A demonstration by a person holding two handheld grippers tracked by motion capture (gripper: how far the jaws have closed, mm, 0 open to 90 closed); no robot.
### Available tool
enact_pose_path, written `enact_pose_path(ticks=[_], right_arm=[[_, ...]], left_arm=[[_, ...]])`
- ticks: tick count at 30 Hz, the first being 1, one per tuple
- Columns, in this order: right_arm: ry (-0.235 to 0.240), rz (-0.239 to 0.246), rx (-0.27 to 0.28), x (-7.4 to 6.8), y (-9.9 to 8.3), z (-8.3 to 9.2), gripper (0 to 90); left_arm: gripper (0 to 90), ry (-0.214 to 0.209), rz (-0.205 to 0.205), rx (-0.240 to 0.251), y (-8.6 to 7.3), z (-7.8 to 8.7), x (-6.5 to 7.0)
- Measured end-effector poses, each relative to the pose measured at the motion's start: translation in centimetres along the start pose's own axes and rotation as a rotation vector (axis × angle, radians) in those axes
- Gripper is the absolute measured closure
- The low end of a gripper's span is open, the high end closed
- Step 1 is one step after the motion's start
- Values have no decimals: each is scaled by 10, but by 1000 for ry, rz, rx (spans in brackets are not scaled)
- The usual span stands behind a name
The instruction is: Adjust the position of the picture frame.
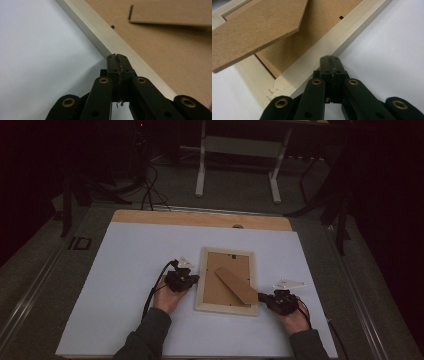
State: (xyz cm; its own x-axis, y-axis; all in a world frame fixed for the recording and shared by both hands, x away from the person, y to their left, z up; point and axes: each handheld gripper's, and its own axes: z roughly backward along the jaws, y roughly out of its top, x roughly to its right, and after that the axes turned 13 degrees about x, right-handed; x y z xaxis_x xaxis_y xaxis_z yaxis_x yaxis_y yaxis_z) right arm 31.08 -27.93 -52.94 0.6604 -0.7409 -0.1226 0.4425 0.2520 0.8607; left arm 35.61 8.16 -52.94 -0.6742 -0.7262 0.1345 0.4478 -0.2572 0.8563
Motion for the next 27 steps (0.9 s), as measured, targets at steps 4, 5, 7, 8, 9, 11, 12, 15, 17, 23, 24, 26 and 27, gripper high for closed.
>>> enact_pose_path(ticks=[4,5,7,8,9,11,12,15,17,23,24,26,27], right_arm=[[4,7,-3,-2,0,0,900],[8,9,-3,-3,0,0,900],[22,15,-5,-6,0,-1,900],[25,20,-5,-8,0,-2,900],[25,20,-5,-8,0,-2,900],[42,37,-12,-13,1,-4,900],[48,45,-11,-15,1,-4,900],[58,53,-17,-19,2,-6,900],[75,70,-19,-25,3,-8,900],[82,89,-15,-32,6,-9,900],[83,77,-17,-32,6,-9,900],[88,71,-16,-30,5,-9,900],[88,71,-16,-30,5,-9,900]], left_arm=[[900,-16,-11,4,-3,5,1],[900,-16,-11,4,-3,5,1],[900,-25,-14,4,-6,10,0],[900,-32,-14,3,-8,14,-1],[900,-32,-14,3,-8,14,-1],[900,-30,-16,7,-11,20,-3],[900,-29,-14,6,-12,22,-3],[900,-29,-11,2,-14,26,-5],[900,-25,0,8,-15,30,-9],[900,-22,14,14,-15,27,-14],[900,-19,12,15,-14,25,-15],[900,-20,9,14,-14,25,-15],[900,-20,9,14,-14,25,-15]])
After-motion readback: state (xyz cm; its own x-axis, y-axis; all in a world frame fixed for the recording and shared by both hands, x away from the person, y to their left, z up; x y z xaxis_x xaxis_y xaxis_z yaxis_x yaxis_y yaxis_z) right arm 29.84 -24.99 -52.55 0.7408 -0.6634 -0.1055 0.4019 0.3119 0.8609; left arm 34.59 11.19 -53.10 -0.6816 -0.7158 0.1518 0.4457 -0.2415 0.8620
